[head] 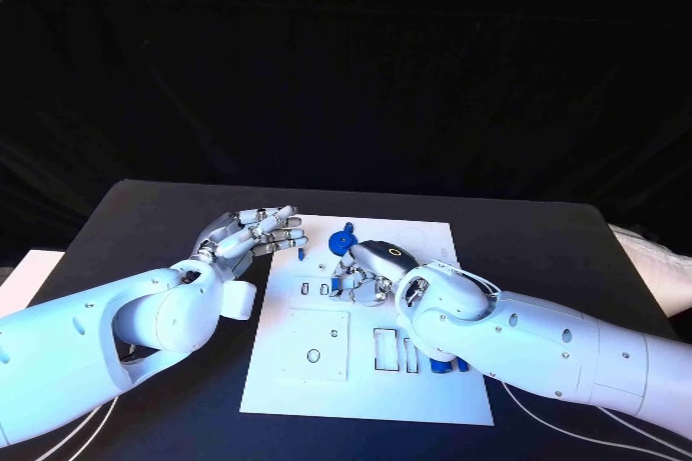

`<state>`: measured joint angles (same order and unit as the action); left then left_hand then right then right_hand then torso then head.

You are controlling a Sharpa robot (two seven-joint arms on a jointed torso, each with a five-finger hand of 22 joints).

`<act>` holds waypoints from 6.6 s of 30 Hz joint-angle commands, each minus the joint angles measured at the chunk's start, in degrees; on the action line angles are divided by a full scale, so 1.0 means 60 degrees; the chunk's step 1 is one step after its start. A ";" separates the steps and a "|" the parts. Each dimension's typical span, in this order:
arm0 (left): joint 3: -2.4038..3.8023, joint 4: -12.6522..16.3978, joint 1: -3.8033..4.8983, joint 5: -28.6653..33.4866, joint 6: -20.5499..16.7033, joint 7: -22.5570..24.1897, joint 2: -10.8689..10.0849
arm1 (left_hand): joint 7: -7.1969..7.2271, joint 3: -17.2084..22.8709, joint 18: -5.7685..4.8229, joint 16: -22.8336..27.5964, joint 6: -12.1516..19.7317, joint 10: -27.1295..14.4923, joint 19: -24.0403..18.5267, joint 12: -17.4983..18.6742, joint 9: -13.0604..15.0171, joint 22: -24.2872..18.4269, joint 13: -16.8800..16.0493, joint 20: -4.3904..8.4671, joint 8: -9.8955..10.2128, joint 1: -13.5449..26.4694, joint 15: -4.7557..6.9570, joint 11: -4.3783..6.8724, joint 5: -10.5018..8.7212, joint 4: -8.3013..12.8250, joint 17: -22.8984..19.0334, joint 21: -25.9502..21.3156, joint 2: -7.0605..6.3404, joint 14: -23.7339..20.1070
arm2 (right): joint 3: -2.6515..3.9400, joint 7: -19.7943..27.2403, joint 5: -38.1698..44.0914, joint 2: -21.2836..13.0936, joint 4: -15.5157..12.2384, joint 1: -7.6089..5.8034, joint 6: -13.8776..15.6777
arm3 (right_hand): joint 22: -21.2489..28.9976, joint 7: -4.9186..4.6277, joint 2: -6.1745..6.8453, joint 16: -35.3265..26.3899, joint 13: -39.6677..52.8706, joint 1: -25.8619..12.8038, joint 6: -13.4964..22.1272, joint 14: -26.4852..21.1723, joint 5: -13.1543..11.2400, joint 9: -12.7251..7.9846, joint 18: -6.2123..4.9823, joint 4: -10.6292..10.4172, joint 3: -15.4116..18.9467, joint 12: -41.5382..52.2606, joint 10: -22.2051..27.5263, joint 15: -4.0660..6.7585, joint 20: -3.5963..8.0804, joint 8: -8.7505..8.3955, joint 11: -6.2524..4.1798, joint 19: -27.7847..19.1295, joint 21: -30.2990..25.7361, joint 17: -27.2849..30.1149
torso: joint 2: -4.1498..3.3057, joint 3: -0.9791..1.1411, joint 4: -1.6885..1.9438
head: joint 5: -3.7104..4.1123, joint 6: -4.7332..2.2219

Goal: Assemble the parts on the task board

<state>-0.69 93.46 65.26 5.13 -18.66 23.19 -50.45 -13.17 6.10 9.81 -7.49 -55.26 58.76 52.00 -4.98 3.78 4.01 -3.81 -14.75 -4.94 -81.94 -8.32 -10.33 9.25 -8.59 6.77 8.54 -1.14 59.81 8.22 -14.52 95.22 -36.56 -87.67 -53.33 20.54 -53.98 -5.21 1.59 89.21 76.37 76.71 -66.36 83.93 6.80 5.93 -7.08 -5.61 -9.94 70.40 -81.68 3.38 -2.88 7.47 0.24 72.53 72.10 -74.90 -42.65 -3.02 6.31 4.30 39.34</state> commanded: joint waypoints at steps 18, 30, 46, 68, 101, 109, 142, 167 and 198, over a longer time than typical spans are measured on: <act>0.0006 0.0047 0.0003 0.0057 0.0142 0.0084 0.0010 | -0.0019 -0.0004 0.0118 0.0052 0.0040 -0.0034 0.0048 0.0038 -0.0005 -0.0014 0.0011 0.0002 0.0040 -0.0016 0.0002 -0.0019 -0.0027 0.0050 0.0014 -0.0071 0.0056 0.0038 | -0.0057 -0.0421 0.0482 -0.0047 -0.0117 0.0102 -0.0686 | 0.0181 -0.0050 0.0386 -0.0109 -0.0255 -0.0095 0.0147 0.0911 0.0073 -0.0054 0.0025 0.0008 0.0250 -0.0381 0.0185 -0.0061 -0.0048 -0.0150 0.0095 -0.0170 -0.0152 -0.2068 | -0.0003 -0.0012 0.0008 | 0.0019 0.0027; 0.0006 0.0051 0.0003 0.0058 0.0161 0.0076 0.0020 | -0.0019 -0.0004 0.0118 0.0052 0.0040 -0.0034 0.0048 0.0038 -0.0005 -0.0014 0.0011 0.0002 0.0040 -0.0016 0.0002 -0.0019 -0.0027 0.0050 0.0014 -0.0071 0.0056 0.0038 | -0.0061 -0.0579 0.0548 -0.0023 -0.0110 0.0105 -0.0513 | 0.0330 -0.0190 0.0539 -0.0124 -0.0704 -0.0193 0.0470 0.0905 0.0122 -0.0147 0.0002 -0.0081 0.0355 -0.1047 0.0532 -0.0156 -0.0128 -0.0362 0.0212 -0.0255 -0.0253 -0.2047 | 0.0001 -0.0009 0.0013 | 0.0057 0.0020; 0.0006 0.0033 0.0003 0.0058 0.0181 0.0061 0.0035 | -0.0019 -0.0004 0.0118 0.0052 0.0040 -0.0034 0.0048 0.0038 -0.0005 -0.0014 0.0011 0.0002 0.0040 -0.0016 0.0002 -0.0019 -0.0027 0.0050 0.0014 -0.0071 0.0056 0.0038 | -0.0061 -0.0579 0.0563 -0.0042 -0.0235 0.0120 0.0139 | 0.0607 -0.0352 0.0814 -0.0189 -0.1306 -0.0296 0.0963 0.0878 0.0094 -0.0280 -0.0050 -0.0276 0.0570 -0.1840 0.0976 -0.0296 -0.0267 -0.0601 0.0368 -0.0418 -0.0441 -0.1938 | -0.0008 -0.0004 0.0015 | 0.0073 0.0020; 0.0006 -0.0247 0.0007 -0.1447 0.0159 -0.1182 0.0062 | 0.0608 0.0159 0.0110 -0.2142 -0.0847 0.1732 0.3213 -0.0266 0.0054 0.0864 -0.0180 0.1240 -0.0087 0.0303 0.1226 0.0822 -0.0034 0.0010 0.1701 0.1841 -0.0011 0.4067 | 0.0579 0.1630 -0.0939 -0.1376 -0.2054 0.0190 0.1443 | 0.0596 -0.0393 0.1154 -0.0128 -0.1300 -0.0311 0.1155 0.0904 0.0685 -0.0307 -0.0051 -0.0815 0.1267 -0.1634 0.0921 -0.0344 -0.0323 -0.0578 0.0415 -0.0384 -0.0450 -0.2054 | 0.0089 0.0071 -0.0025 | -0.0020 0.0002; 0.0002 -0.1631 0.1094 -1.0253 0.3644 -0.9943 0.1919 | 0.1728 -0.2655 -0.1054 -1.3751 -0.0303 0.2928 0.5117 -1.0563 0.3455 1.1609 -1.0010 0.2128 -0.4582 0.2433 0.2122 0.1908 -0.1055 -0.1350 1.3872 1.1943 0.0438 0.5031 | 0.0942 0.1225 -0.5080 -0.3455 -0.1822 -0.0628 0.1460 | 0.0998 -0.0376 0.0559 -0.0439 -0.1401 0.0572 0.0966 0.0782 0.0830 -0.0283 -0.0122 -0.0506 0.0964 -0.1620 0.0937 -0.0305 -0.0291 -0.0489 0.0374 -0.0564 -0.0707 -0.1558 | 0.0519 0.0348 -0.0270 | -0.0432 0.0324; -0.0003 -0.2087 0.1157 -1.0478 0.4125 -1.0026 0.2506 | 0.1760 -0.2828 -0.1090 -1.3751 -0.0232 0.2998 0.5186 -1.0699 0.3690 1.1814 -1.0183 0.2152 -0.4773 0.2462 0.2146 0.1936 -0.1063 -0.1346 1.3872 1.2076 0.0493 0.5031 | 0.0939 0.1133 -0.5079 -0.3377 -0.1740 -0.0627 0.1393 | 0.1049 -0.0375 0.0559 -0.0461 -0.1423 0.0560 0.0962 0.0774 0.0834 -0.0283 -0.0131 -0.0514 0.0968 -0.1646 0.0949 -0.0304 -0.0291 -0.0487 0.0374 -0.0589 -0.0735 -0.1523 | 0.0509 0.0329 -0.0258 | -0.0420 0.0365; -0.0079 -0.2963 0.1163 -1.0620 0.4921 -1.0084 0.3434 | 0.1795 -0.2940 -0.1119 -1.3751 -0.0141 0.3061 0.5236 -1.0820 0.3985 1.1991 -1.0345 0.2173 -0.4992 0.2292 0.2169 0.1966 -0.1054 -0.1312 1.3872 1.2187 0.0614 0.5031 | 0.0918 0.1090 -0.5078 -0.3040 -0.1455 -0.0567 0.1174 | 0.1158 -0.0369 0.0514 -0.0515 -0.1455 0.0468 0.0950 0.0755 0.0889 -0.0287 -0.0149 -0.0595 0.0982 -0.1662 0.0954 -0.0300 -0.0287 -0.0490 0.0370 -0.0640 -0.0806 -0.1446 | 0.0490 0.0329 -0.0250 | -0.0369 0.0476; -0.0090 -0.3093 0.1156 -1.0620 0.5062 -1.0087 0.3554 | 0.1807 -0.2711 -0.1123 -1.3751 0.0103 0.3038 0.5205 -1.0799 0.4482 1.2077 -1.0396 0.2177 -0.5244 0.1428 0.2176 0.1979 -0.0961 -0.1188 1.3872 1.2230 0.0979 0.5031 | 0.0910 0.1093 -0.5077 -0.2953 -0.1390 -0.0522 0.1062 | 0.1192 -0.0366 0.0505 -0.0525 -0.1460 0.0460 0.0943 0.0752 0.0909 -0.0286 -0.0155 -0.0605 0.0980 -0.1663 0.0954 -0.0298 -0.0286 -0.0487 0.0367 -0.0656 -0.0827 -0.1431 | 0.0469 0.0331 -0.0266 | -0.0357 0.0551; -0.0094 -0.2988 0.1144 -1.0270 0.5039 -1.0023 0.3427 | 0.1682 0.3232 -0.1089 -1.3751 0.0571 0.2746 0.5061 -1.0068 0.4863 1.2032 -0.9928 0.2141 -0.4772 0.0084 0.2134 0.1946 -0.0309 -0.0465 1.3872 1.2112 -0.0518 0.5031 | 0.0896 0.1124 -0.5077 -0.2935 -0.1384 -0.0471 0.0901 | 0.1216 -0.0357 0.0476 -0.0537 -0.1451 0.0439 0.0910 0.0749 0.0943 -0.0282 -0.0158 -0.0633 0.0974 -0.1637 0.0939 -0.0293 -0.0284 -0.0473 0.0360 -0.0667 -0.0847 -0.1417 | 0.0480 0.0342 -0.0235 | -0.0272 0.0623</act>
<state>-1.17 75.33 72.24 -57.24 11.52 -36.90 -29.82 -2.96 16.11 4.01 -89.83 -51.96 75.22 82.57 -65.37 32.60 74.91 -63.76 -1.56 -33.22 -82.56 4.80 1.64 7.49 -19.76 74.94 81.41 -3.36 83.98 13.61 -8.01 64.55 -54.25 -95.95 -56.22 26.82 -46.73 -7.43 4.68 86.22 67.68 79.77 -60.51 83.92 12.10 4.18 -7.08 -9.02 -4.04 60.45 -75.81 1.74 -4.43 4.40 2.63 68.94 67.36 -74.95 -39.77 -0.98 4.87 2.69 43.08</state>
